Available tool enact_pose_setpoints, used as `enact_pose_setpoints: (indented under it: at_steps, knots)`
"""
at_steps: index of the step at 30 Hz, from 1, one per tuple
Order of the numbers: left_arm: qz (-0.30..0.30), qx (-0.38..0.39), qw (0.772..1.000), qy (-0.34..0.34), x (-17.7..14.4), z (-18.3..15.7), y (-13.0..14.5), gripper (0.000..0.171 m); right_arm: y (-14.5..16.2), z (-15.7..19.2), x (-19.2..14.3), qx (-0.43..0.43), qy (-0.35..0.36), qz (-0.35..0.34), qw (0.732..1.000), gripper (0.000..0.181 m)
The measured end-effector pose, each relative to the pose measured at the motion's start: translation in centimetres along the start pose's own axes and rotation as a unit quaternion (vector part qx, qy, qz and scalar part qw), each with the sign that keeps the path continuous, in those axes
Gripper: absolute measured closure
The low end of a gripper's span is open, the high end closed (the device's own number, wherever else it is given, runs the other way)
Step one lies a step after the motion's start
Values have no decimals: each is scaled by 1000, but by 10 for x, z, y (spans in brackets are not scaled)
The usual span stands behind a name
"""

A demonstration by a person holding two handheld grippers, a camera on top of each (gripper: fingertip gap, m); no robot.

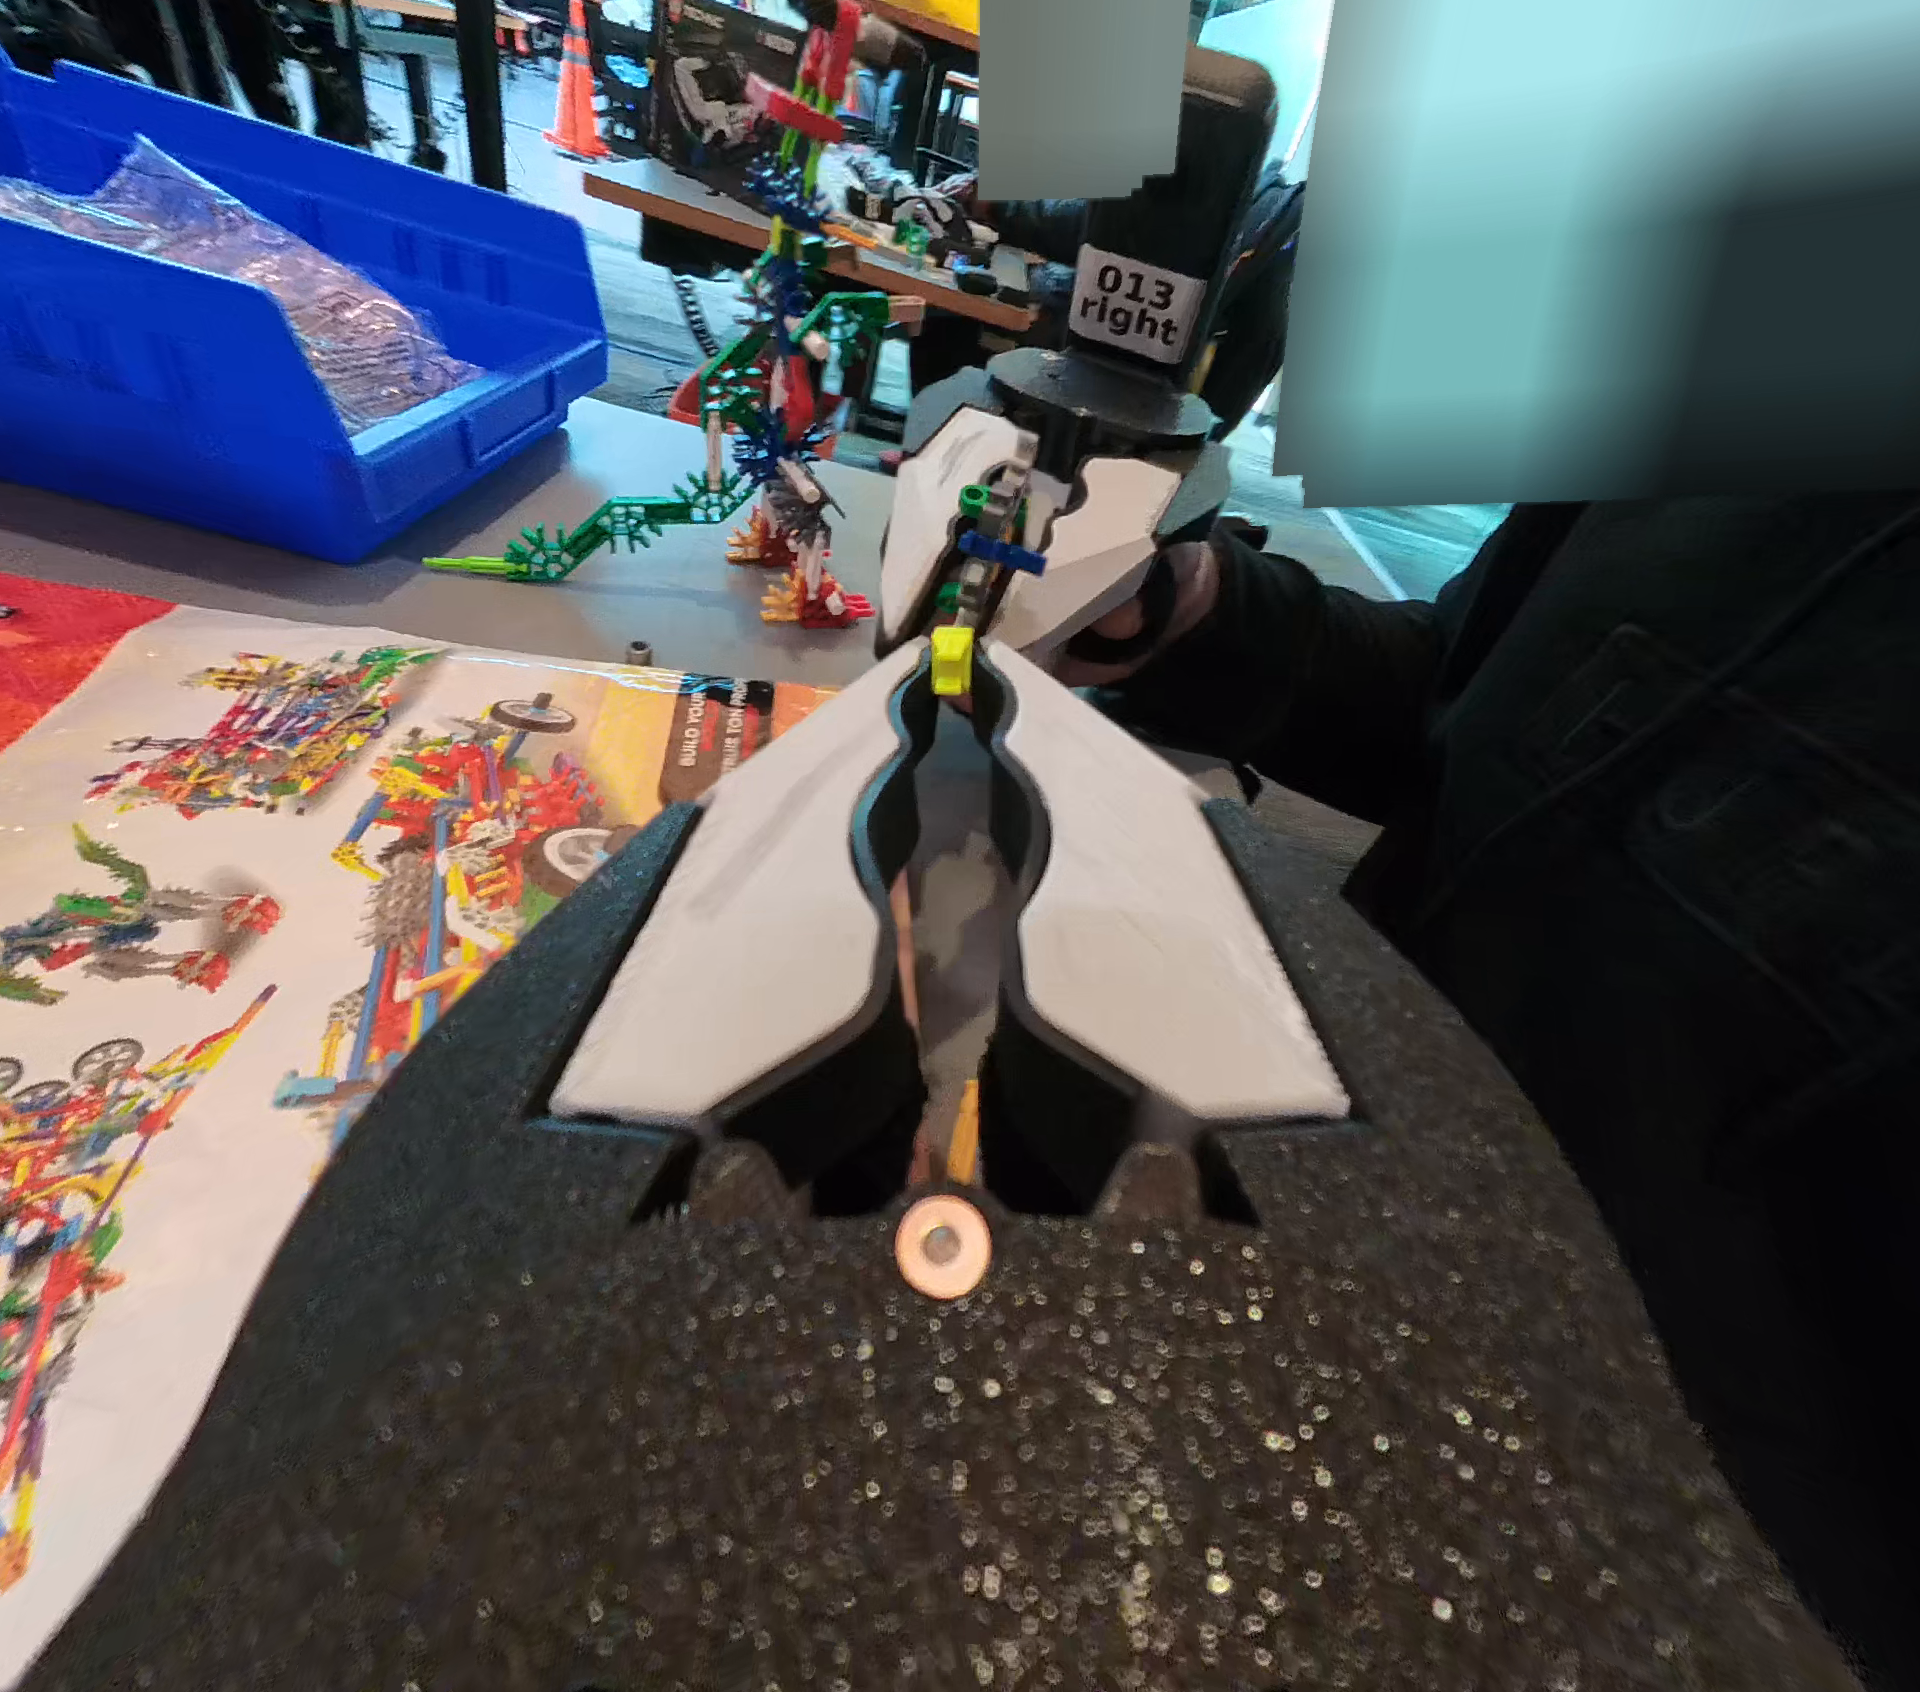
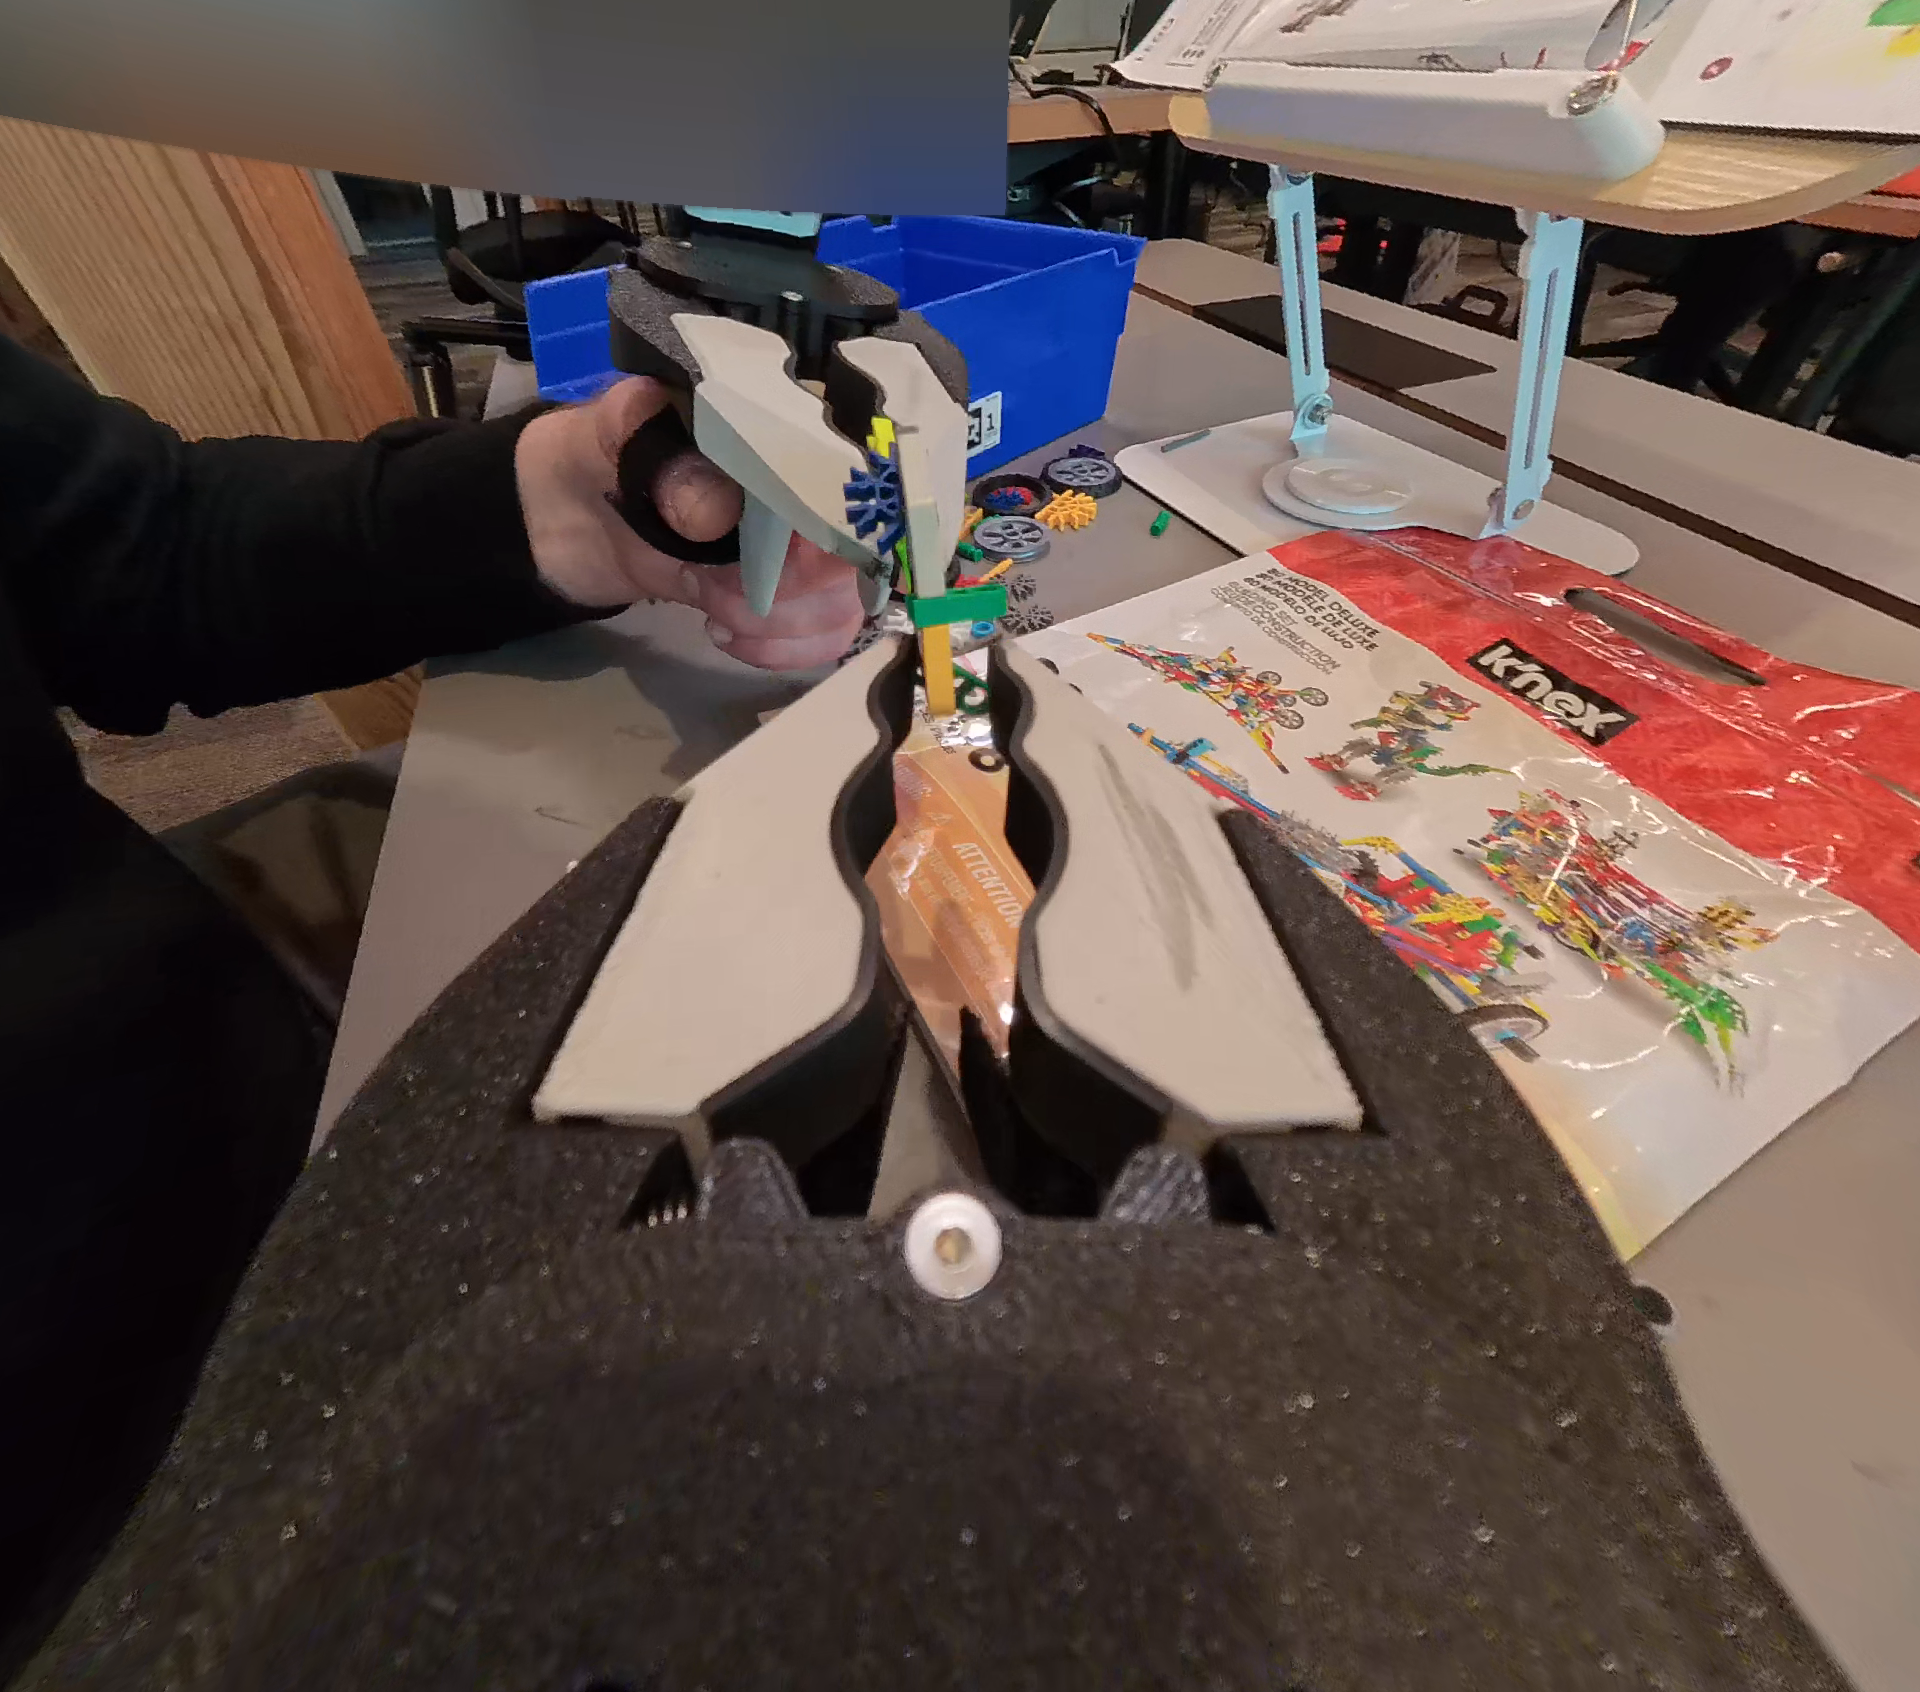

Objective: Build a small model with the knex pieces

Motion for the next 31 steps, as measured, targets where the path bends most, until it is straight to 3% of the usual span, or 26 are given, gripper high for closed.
enact_pose_setpoints:
  at_steps: [31]
  knots:
    - [12,86,981,-174,19,14,7,168,9,-22,6,7,118,20,993,172]
Point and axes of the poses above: each gripper's, where its closed fingertips meet, x out along the fingers, y out of its underside, z = x × y across the jaws, the point moved 9 cm from there along -x, back along the fingers, and after that the axes turned 15 degrees about y, right-handed, at the moved point
